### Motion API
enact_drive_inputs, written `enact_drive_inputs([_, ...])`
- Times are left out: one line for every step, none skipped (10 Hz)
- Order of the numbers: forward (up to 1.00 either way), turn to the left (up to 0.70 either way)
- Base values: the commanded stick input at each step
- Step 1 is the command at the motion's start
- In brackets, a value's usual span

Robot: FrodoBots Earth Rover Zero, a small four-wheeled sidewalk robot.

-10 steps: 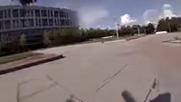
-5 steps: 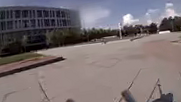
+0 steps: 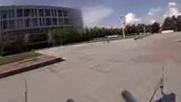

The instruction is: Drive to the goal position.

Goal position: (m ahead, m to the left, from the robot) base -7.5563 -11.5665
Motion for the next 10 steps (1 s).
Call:
enact_drive_inputs([1.0,-0.02])
enact_drive_inputs([1.0,-0.02])
enact_drive_inputs([1.0,-0.02])
enact_drive_inputs([1.0,-0.02])
enact_drive_inputs([1.0,-0.02])
enact_drive_inputs([1.0,-0.02])
enact_drive_inputs([1.0,-0.02])
enact_drive_inputs([1.0,-0.02])
enact_drive_inputs([1.0,-0.02])
enact_drive_inputs([1.0,-0.02])
